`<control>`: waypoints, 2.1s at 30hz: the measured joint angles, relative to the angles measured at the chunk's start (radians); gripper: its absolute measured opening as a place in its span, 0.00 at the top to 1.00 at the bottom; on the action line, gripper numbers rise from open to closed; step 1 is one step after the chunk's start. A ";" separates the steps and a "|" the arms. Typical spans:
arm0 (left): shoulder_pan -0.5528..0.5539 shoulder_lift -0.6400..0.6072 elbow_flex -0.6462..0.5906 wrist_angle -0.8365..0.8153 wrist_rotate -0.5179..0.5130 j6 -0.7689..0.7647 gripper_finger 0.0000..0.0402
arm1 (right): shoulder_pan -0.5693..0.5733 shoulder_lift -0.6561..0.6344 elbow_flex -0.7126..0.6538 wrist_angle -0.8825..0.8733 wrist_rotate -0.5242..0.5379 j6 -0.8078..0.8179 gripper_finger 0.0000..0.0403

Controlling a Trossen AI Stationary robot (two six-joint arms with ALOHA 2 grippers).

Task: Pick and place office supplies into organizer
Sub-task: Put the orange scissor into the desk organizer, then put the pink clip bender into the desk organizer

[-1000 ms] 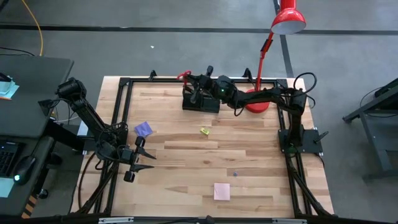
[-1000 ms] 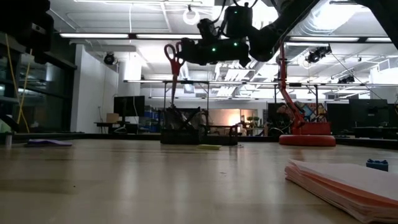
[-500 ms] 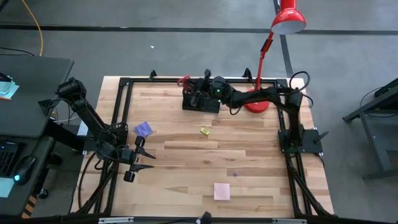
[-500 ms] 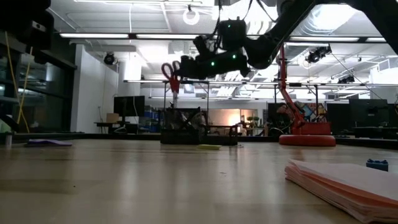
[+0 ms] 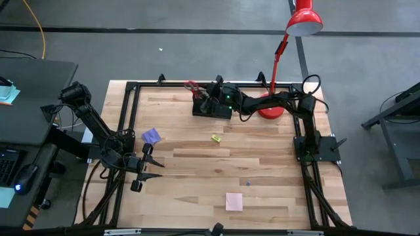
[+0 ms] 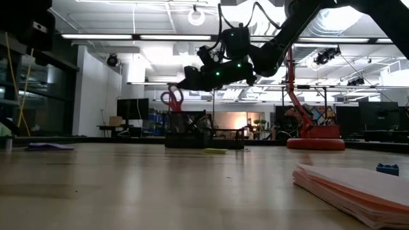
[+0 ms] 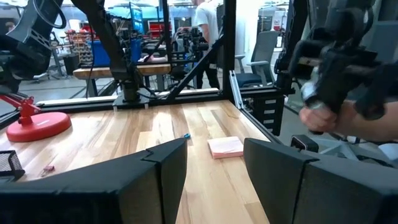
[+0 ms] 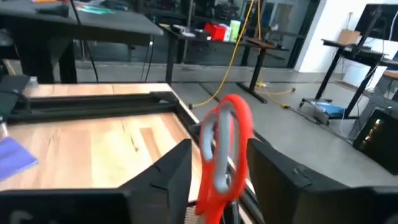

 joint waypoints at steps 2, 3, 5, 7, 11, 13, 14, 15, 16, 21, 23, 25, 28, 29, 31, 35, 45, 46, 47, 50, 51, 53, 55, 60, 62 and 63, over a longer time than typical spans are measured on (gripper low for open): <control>0.000 0.000 0.000 -0.012 0.000 0.000 0.63 | 0.012 -0.008 0.000 0.013 -0.026 -0.002 0.59; 0.000 0.000 0.000 -0.019 0.000 -0.001 0.63 | 0.023 -0.019 0.004 0.013 -0.032 -0.006 0.58; 0.000 0.000 0.000 -0.021 0.000 -0.001 0.63 | 0.052 -0.051 0.014 -0.019 -0.031 -0.014 0.56; 0.000 0.000 0.000 -0.027 0.000 -0.005 0.63 | 0.081 -0.088 0.016 -0.083 -0.021 -0.036 0.54; 0.000 0.000 0.000 -0.035 0.000 -0.005 0.63 | 0.146 -0.176 0.015 -0.277 0.061 -0.090 0.54; 0.000 0.000 0.000 -0.035 0.000 -0.005 0.63 | 0.181 -0.230 0.016 -0.408 0.116 -0.095 0.56; 0.000 0.000 0.000 -0.035 0.000 -0.005 0.63 | 0.196 -0.258 0.016 -0.486 0.140 -0.089 0.57; 0.000 0.000 0.000 -0.035 0.000 -0.005 0.63 | 0.211 -0.283 0.016 -0.568 0.152 -0.069 0.57; 0.000 0.000 0.000 -0.035 0.000 -0.004 0.63 | 0.222 -0.306 0.016 -0.645 0.156 -0.038 0.58; 0.000 0.000 0.000 -0.035 0.000 0.001 0.63 | 0.225 -0.394 0.016 -0.972 0.118 0.182 0.63; 0.000 0.000 0.000 -0.030 0.000 0.004 0.63 | 0.215 -0.399 0.016 -1.071 0.096 0.244 0.65; 0.000 0.000 0.000 -0.009 0.000 0.030 0.63 | 0.196 -0.399 0.016 -1.160 0.056 0.291 0.66; 0.000 0.000 0.000 0.022 0.000 0.057 0.63 | 0.161 -0.394 0.016 -1.296 -0.013 0.327 0.66; 0.000 0.000 0.000 0.024 0.000 0.057 0.63 | 0.153 -0.393 0.015 -1.336 -0.027 0.331 0.66; 0.000 0.000 0.000 0.024 0.000 0.056 0.63 | 0.147 -0.393 0.015 -1.379 -0.031 0.331 0.66; 0.000 0.000 0.000 0.006 0.001 0.052 0.63 | 0.150 -0.393 0.007 -1.433 -0.089 0.319 0.66; -0.001 -0.005 0.000 -0.022 0.008 0.052 0.63 | 0.117 -0.387 -0.126 -1.391 -0.182 0.324 0.66; -0.001 -0.009 0.000 -0.018 0.008 0.052 0.63 | 0.113 -0.387 -0.134 -1.369 -0.186 0.326 0.66; 0.000 -0.012 0.000 -0.011 0.006 0.053 0.63 | 0.110 -0.387 -0.140 -1.359 -0.187 0.331 0.66; 0.000 -0.013 0.000 0.004 0.000 0.063 0.63 | 0.101 -0.375 -0.151 -1.354 -0.191 0.331 0.66; 0.000 -0.013 0.000 0.013 0.001 0.064 0.63 | 0.097 -0.366 -0.151 -1.349 -0.197 0.323 0.66; 0.000 -0.013 0.000 0.021 0.001 0.064 0.63 | 0.097 -0.340 -0.151 -1.333 -0.203 0.289 0.66; 0.000 -0.013 0.000 0.025 -0.006 0.064 0.63 | 0.097 -0.310 -0.151 -1.324 -0.207 0.248 0.66; 0.000 -0.013 0.000 0.023 -0.007 0.025 0.63 | 0.097 -0.290 -0.151 -1.348 -0.168 0.173 0.66; 0.000 -0.012 0.000 0.004 -0.006 0.021 0.63 | 0.097 -0.290 -0.151 -1.330 -0.165 0.137 0.66; 0.000 -0.012 0.000 0.000 -0.006 0.020 0.63 | 0.097 -0.290 -0.151 -1.327 -0.165 0.116 0.66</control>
